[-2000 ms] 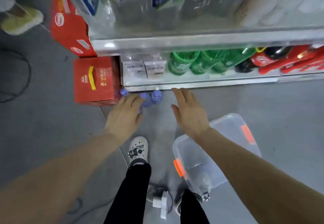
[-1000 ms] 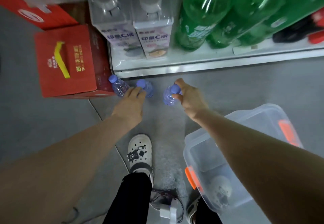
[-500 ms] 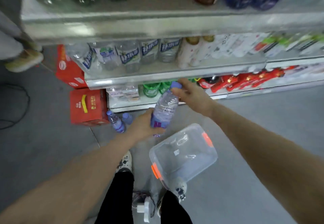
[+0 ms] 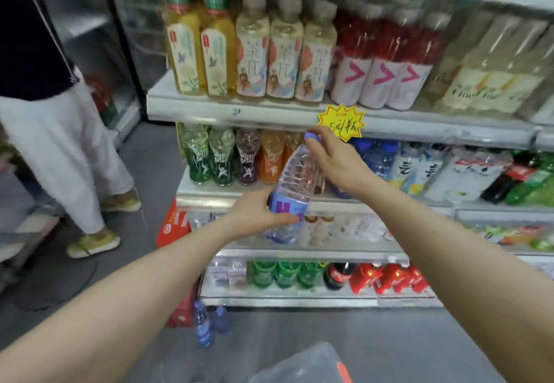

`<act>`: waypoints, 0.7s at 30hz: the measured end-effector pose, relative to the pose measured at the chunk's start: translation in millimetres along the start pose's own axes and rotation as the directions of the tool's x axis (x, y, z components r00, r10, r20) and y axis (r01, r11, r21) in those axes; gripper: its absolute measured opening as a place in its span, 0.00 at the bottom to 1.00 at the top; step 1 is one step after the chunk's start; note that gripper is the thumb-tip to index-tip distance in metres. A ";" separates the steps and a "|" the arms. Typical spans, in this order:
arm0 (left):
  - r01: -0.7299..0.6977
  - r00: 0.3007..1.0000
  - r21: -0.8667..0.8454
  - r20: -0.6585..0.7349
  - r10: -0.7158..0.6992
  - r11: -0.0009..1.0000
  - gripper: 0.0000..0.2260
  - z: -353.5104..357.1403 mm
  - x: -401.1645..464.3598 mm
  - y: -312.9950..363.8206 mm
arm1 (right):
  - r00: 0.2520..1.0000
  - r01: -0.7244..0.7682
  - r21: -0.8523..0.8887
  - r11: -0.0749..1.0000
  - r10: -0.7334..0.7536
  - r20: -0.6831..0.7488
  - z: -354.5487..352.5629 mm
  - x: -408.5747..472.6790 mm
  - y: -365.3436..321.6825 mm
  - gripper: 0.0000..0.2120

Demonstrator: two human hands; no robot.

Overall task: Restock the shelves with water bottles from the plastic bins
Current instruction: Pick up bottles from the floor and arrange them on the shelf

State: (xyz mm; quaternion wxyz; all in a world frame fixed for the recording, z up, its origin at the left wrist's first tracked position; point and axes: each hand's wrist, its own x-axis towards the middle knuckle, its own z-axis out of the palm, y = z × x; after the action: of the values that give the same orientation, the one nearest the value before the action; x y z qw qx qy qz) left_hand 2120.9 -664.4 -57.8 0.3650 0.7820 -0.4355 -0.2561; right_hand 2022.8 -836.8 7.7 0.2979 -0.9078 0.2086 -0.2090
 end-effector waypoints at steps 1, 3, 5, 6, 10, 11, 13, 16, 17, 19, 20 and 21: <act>-0.020 0.999 0.008 -0.027 0.020 1.000 0.19 -17.4 -1.0 17.1 | 0.998 0.052 -0.016 0.999 -0.052 -0.028 -15.4 6.3 -15.8 0.18; -0.067 0.994 0.004 -0.089 0.067 0.998 0.18 -53.5 -1.7 50.8 | 0.981 0.152 -0.070 0.986 -0.159 -0.109 -46.2 20.5 -47.8 0.19; -0.123 0.978 0.007 -0.170 0.122 0.992 0.19 -88.8 -0.6 82.2 | 0.948 0.228 -0.105 0.968 -0.245 -0.201 -75.5 38.2 -75.3 0.18; -0.139 0.969 0.016 -0.206 0.139 0.990 0.20 -106.6 1.1 96.4 | 0.929 0.262 -0.117 0.958 -0.283 -0.237 -90.0 47.1 -88.8 0.17; -0.225 0.917 0.035 -0.331 0.224 0.974 0.22 -176.4 13.8 148.0 | 0.852 0.349 -0.241 0.906 -0.413 -0.321 -141.4 85.8 -135.1 0.18; -0.243 0.898 0.040 -0.368 0.240 0.969 0.21 -193.4 18.0 158.7 | 0.830 0.360 -0.263 0.895 -0.436 -0.349 -152.3 96.3 -145.4 0.18; -0.284 0.858 0.056 -0.431 0.280 0.957 0.21 -225.9 25.1 180.5 | 0.793 0.359 -0.309 0.881 -0.462 -0.396 -171.9 118.3 -163.5 0.18; -0.313 0.804 0.101 -0.501 0.320 0.944 0.22 -270.2 37.6 208.7 | 0.755 0.353 -0.377 0.856 -0.499 -0.426 -197.7 148.3 -189.9 0.19; -0.321 0.790 0.101 -0.519 0.325 0.942 0.23 -283.0 43.5 215.7 | 0.738 0.347 -0.398 0.849 -0.509 -0.443 -204.9 156.6 -199.2 0.19; -0.332 0.776 0.077 -0.544 0.318 0.940 0.23 -303.7 58.2 223.5 | 0.708 0.325 -0.434 0.840 -0.521 -0.477 -214.4 170.1 -217.4 0.19; -0.326 0.769 0.075 -0.559 0.311 0.942 0.23 -311.0 65.7 225.3 | 0.704 0.318 -0.443 0.838 -0.521 -0.482 -216.5 176.3 -225.3 0.19; -0.310 0.763 0.084 -0.573 0.301 0.947 0.24 -317.3 74.5 224.6 | 0.704 0.317 -0.450 0.835 -0.525 -0.478 -217.4 182.3 -231.9 0.20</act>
State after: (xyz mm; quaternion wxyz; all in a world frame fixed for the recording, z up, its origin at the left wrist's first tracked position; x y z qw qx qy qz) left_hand 2274.4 -698.4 305.5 0.5225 0.7383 -0.4232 0.0530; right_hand 2122.8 -856.6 359.7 0.0038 -0.8584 0.1057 -0.5019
